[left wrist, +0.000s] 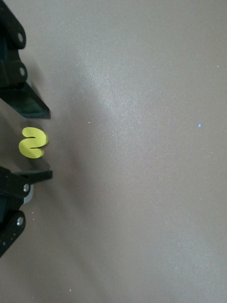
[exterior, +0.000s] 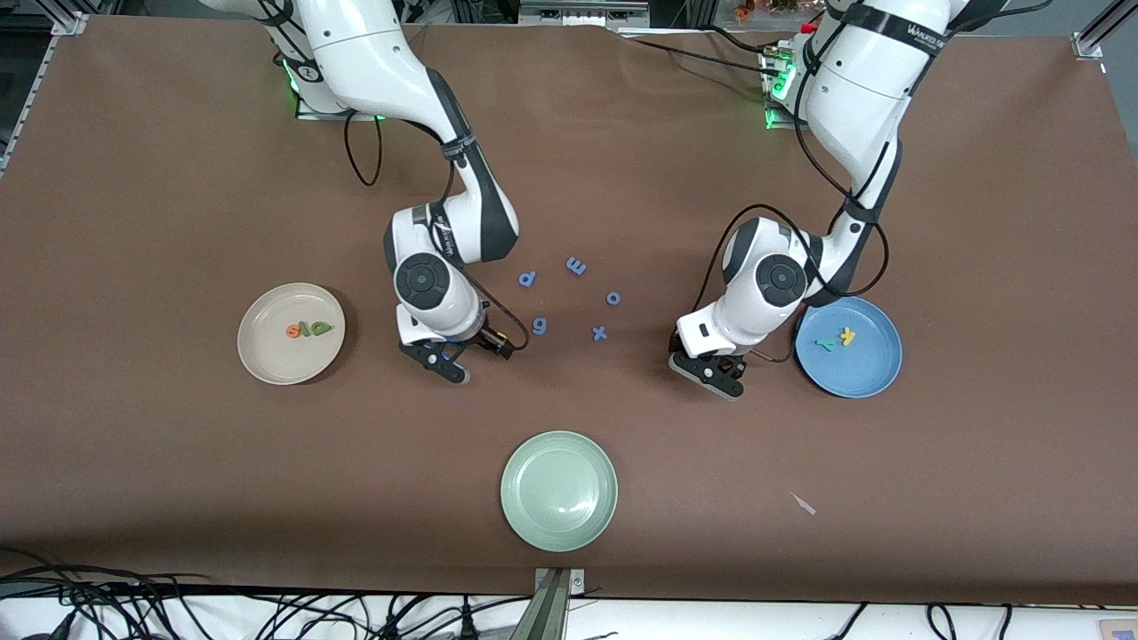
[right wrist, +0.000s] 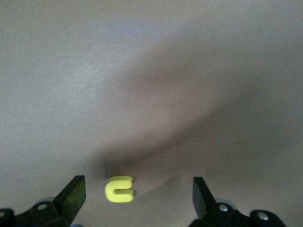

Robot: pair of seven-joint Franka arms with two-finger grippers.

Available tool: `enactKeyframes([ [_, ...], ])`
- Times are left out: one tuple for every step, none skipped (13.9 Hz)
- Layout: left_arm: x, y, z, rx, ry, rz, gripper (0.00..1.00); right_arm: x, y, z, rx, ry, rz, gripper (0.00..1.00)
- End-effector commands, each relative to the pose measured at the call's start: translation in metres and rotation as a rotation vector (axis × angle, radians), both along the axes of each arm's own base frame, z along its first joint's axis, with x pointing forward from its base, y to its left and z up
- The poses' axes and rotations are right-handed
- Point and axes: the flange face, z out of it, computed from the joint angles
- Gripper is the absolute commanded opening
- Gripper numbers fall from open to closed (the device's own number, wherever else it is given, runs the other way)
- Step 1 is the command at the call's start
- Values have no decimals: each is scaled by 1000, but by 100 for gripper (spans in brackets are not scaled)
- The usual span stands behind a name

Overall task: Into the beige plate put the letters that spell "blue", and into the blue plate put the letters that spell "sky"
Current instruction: 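Grasp the yellow z with the left gripper while the right gripper grasps yellow u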

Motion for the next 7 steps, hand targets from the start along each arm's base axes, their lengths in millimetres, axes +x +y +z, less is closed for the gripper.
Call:
enactKeyframes([
  [-1,7,-9,38,0,-13,48,2,16,-9,22,-13,-38,100],
  [-1,8,-9,38,0,-11,44,-2,20,-13,25,-5,-32,100],
  [-1,8,-9,38,0,-11,41,-3,22,-14,28,-9,-30,100],
  [-1,8,-9,38,0,-10,37,-3,24,-14,34,-17,-31,100],
  [-1,8,-9,39,2,-11,35,-4,24,-17,31,-15,-31,100],
  [-1,8,-9,38,2,-10,35,-4,24,-17,31,-14,-28,99],
  [-1,8,-8,38,2,-10,32,-4,23,-17,30,-15,-16,90],
])
